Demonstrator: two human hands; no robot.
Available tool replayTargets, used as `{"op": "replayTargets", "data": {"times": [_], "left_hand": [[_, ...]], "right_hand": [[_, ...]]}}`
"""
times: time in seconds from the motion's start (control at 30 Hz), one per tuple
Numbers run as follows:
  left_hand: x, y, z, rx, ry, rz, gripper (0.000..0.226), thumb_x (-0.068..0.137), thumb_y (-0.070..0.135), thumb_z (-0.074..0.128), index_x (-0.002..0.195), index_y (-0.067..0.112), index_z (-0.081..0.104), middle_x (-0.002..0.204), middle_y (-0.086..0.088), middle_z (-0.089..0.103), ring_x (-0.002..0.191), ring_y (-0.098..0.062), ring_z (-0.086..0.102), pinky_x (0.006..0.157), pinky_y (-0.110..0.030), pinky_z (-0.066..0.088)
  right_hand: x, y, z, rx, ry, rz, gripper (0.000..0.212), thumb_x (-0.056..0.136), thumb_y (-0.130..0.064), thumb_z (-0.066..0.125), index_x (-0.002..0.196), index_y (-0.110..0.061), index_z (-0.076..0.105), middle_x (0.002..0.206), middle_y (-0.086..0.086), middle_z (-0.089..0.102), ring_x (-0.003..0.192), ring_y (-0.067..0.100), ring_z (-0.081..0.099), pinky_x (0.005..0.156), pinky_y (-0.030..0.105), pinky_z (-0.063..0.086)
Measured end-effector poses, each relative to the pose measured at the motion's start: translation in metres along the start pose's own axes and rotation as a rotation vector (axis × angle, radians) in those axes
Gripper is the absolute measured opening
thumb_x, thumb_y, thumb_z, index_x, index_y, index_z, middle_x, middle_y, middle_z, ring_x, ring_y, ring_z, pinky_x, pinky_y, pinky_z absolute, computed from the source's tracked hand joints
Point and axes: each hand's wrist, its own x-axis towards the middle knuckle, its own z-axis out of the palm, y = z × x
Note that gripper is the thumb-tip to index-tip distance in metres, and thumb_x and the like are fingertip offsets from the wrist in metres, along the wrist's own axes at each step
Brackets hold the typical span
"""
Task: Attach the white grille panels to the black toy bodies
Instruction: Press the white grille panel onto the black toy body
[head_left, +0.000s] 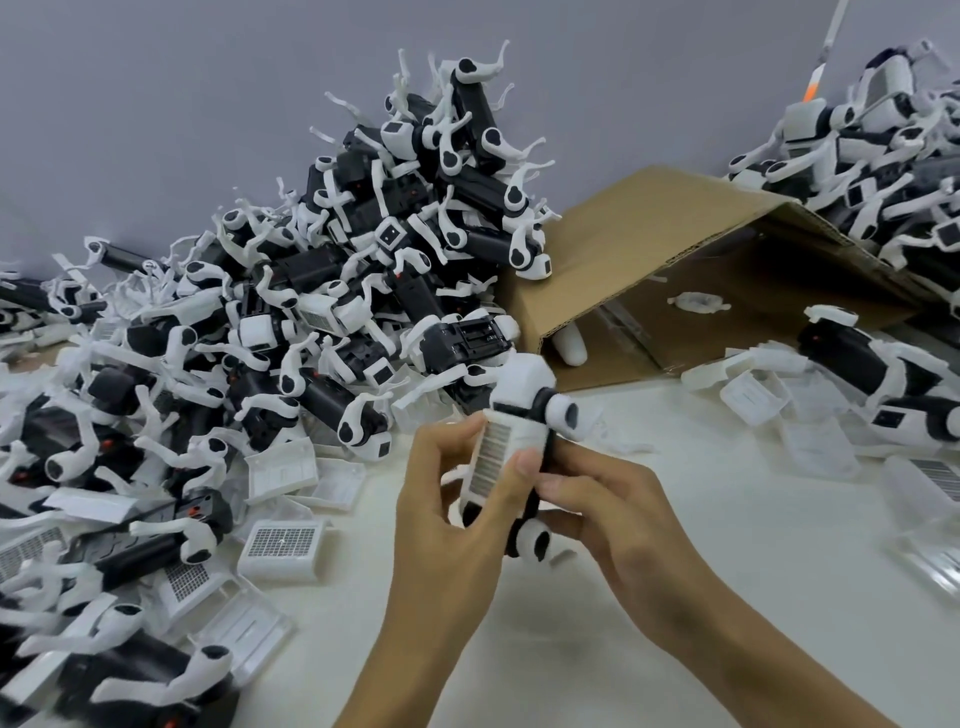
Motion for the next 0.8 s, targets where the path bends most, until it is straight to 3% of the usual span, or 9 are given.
{"op": "replayTargets", "data": {"times": [0.1,0.17,0.27,0.33,0.4,0.6,0.7,0.77,0.8], "left_hand": [[0.001,0.001,0.002,-0.01,-0.052,0.021,0.013,0.094,0.038,0.058,0.099,0.032,0.069,0.1,0.011,0.073,0.085,-0.002,0.068,0.066,-0.012,0.051],[0.003,-0.001,0.0,0.025,-0.041,0.015,0.01,0.091,0.034,0.06,0.094,0.028,0.068,0.097,0.01,0.072,0.089,-0.002,0.067,0.07,-0.009,0.049],[0.004,-0.002,-0.001,-0.007,-0.101,-0.139,0.025,0.085,0.045,0.063,0.1,0.027,0.07,0.1,0.008,0.074,0.101,-0.012,0.069,0.079,-0.02,0.054],[0.003,-0.002,-0.002,-0.078,-0.218,-0.258,0.036,0.089,0.049,0.059,0.109,0.025,0.075,0.106,0.0,0.076,0.106,-0.024,0.07,0.088,-0.045,0.057],[0.002,0.0,-0.001,-0.134,-0.261,-0.304,0.036,0.092,0.046,0.058,0.11,0.021,0.077,0.106,-0.007,0.076,0.105,-0.03,0.071,0.094,-0.056,0.054],[0.002,0.001,-0.002,-0.117,-0.223,-0.245,0.037,0.088,0.046,0.066,0.096,0.013,0.081,0.093,-0.012,0.077,0.091,-0.029,0.074,0.081,-0.044,0.057],[0.004,0.003,-0.004,-0.132,-0.235,-0.258,0.039,0.084,0.048,0.069,0.089,0.011,0.079,0.089,-0.014,0.076,0.086,-0.031,0.073,0.077,-0.044,0.058],[0.002,0.003,-0.004,-0.061,-0.294,-0.217,0.048,0.083,0.056,0.063,0.09,0.01,0.075,0.087,-0.014,0.074,0.087,-0.032,0.071,0.077,-0.044,0.059],[0.001,0.004,-0.004,-0.033,-0.336,-0.198,0.048,0.085,0.058,0.059,0.09,0.013,0.074,0.086,-0.011,0.074,0.085,-0.028,0.071,0.075,-0.037,0.059]], "right_hand": [[0.003,-0.001,0.005,0.046,0.125,0.013,0.021,0.093,-0.045,0.067,0.108,-0.033,0.077,0.108,0.003,0.077,0.104,0.021,0.073,0.084,0.034,0.061],[0.003,-0.001,0.005,0.029,0.209,-0.005,0.031,0.078,-0.057,0.07,0.098,-0.035,0.08,0.098,0.0,0.079,0.095,0.017,0.076,0.076,0.025,0.061],[0.0,-0.003,0.006,-0.022,0.214,-0.069,0.021,0.083,-0.05,0.074,0.094,-0.034,0.08,0.092,0.0,0.079,0.089,0.018,0.077,0.071,0.025,0.061],[-0.003,-0.006,0.007,-0.074,0.213,-0.127,0.016,0.089,-0.04,0.067,0.096,-0.032,0.08,0.092,0.0,0.079,0.088,0.019,0.077,0.072,0.028,0.062],[-0.005,-0.009,0.004,-0.114,0.225,-0.165,0.019,0.089,-0.035,0.062,0.095,-0.035,0.08,0.09,-0.004,0.079,0.087,0.016,0.077,0.069,0.023,0.061],[-0.004,-0.008,0.004,-0.073,0.21,-0.112,0.02,0.087,-0.039,0.06,0.09,-0.04,0.079,0.089,-0.006,0.079,0.086,0.014,0.077,0.065,0.019,0.058],[-0.005,-0.008,0.009,-0.097,0.243,-0.132,0.03,0.086,-0.054,0.062,0.091,-0.03,0.079,0.085,-0.003,0.079,0.081,0.015,0.077,0.063,0.02,0.058],[-0.007,-0.007,0.009,-0.132,0.269,-0.168,0.034,0.091,-0.049,0.061,0.087,-0.021,0.08,0.08,0.001,0.078,0.076,0.017,0.077,0.06,0.02,0.058],[-0.008,-0.007,0.009,-0.14,0.271,-0.186,0.034,0.093,-0.045,0.061,0.085,-0.018,0.08,0.077,0.002,0.078,0.075,0.017,0.077,0.059,0.02,0.058]]}}
